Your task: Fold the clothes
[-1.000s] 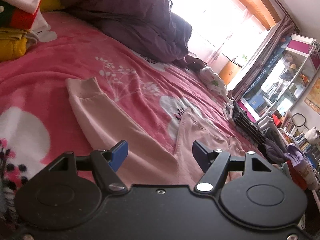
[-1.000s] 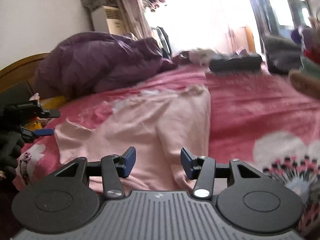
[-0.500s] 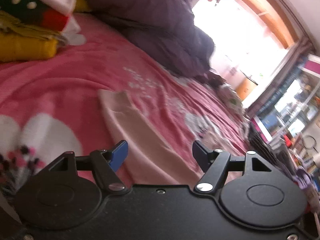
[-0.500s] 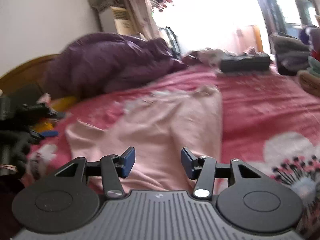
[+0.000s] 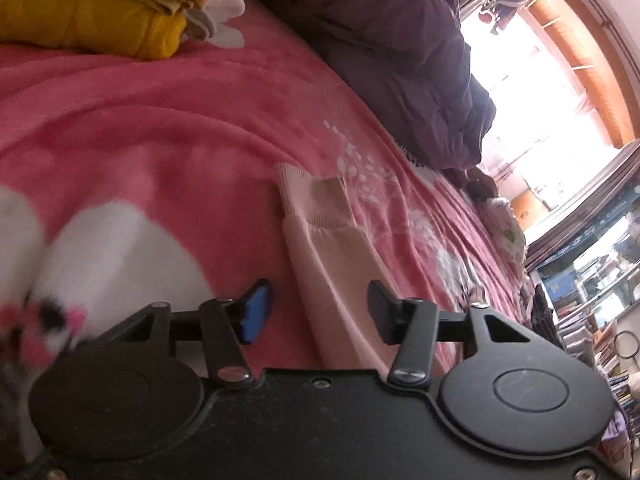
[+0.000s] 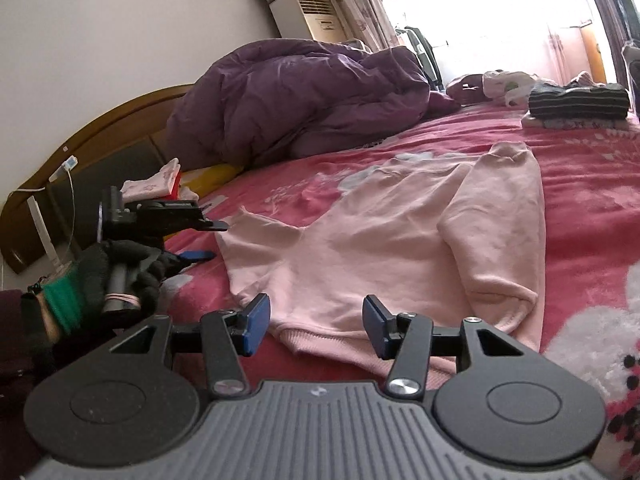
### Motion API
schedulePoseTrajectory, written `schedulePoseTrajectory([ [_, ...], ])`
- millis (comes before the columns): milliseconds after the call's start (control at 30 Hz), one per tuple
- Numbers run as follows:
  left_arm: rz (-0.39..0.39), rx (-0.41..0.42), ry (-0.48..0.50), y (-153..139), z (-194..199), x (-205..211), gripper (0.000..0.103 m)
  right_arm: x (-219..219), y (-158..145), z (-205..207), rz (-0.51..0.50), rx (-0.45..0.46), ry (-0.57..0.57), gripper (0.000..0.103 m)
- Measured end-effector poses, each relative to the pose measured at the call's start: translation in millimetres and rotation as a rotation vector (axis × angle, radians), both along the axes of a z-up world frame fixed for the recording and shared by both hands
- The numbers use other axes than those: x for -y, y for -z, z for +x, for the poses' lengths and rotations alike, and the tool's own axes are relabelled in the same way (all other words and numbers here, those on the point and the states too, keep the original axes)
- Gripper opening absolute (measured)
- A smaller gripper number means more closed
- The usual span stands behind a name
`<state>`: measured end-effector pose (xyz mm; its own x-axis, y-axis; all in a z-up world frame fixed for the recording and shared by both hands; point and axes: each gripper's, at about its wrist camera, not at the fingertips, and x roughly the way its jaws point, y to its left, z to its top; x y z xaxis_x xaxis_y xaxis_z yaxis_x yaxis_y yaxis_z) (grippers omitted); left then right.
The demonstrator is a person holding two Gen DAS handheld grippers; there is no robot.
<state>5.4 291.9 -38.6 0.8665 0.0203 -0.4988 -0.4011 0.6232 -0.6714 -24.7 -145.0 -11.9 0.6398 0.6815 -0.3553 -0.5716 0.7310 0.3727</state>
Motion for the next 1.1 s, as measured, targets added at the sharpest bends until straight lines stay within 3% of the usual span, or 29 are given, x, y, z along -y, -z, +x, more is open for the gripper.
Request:
schedulePoseTrajectory([
  [100,0.012,0.023,0.013,2,8,0,0.039,3,2,0,0.009,-0.008,0.005,0.052],
  [133,0.015,0.024,0.012,2,11,0,0.030,3,3,1,0.014,-0.014,0.007,0.052],
  [167,0.014,0.026,0.011,3,13,1,0.008,3,4,2,0.017,-0.018,0.008,0.052],
  [200,0.019,0.032,0.010,1,13,2,0.000,3,5,3,0.017,-0.020,0.008,0.052],
  [233,0.036,0.044,0.008,-3,12,4,0.000,3,6,3,0.018,-0.023,0.008,0.052],
  [333,0.085,0.111,0.040,-24,12,13,0.000,3,7,4,0.023,-0.025,0.001,0.052],
  [633,0.389,0.221,0.281,-82,28,100,0.000,3,8,12,0.107,-0.056,-0.023,0.052],
  [767,0.588,0.216,0.465,-83,38,161,0.000,14,11,23,0.247,-0.144,-0.018,0.052],
  [900,0.800,0.123,0.743,-53,51,219,0.002,30,13,34,0.429,-0.229,0.031,0.054],
  [933,0.836,0.096,0.795,-45,50,228,0.004,33,13,37,0.474,-0.250,0.044,0.055],
  [1000,0.879,0.059,0.889,-34,45,239,0.017,33,13,39,0.482,-0.272,0.071,0.056],
  [1067,0.875,0.071,0.941,-34,36,237,0.035,33,12,42,0.489,-0.294,0.099,0.057],
  [1100,0.864,0.087,0.939,-37,31,233,0.038,30,12,43,0.480,-0.307,0.114,0.057],
])
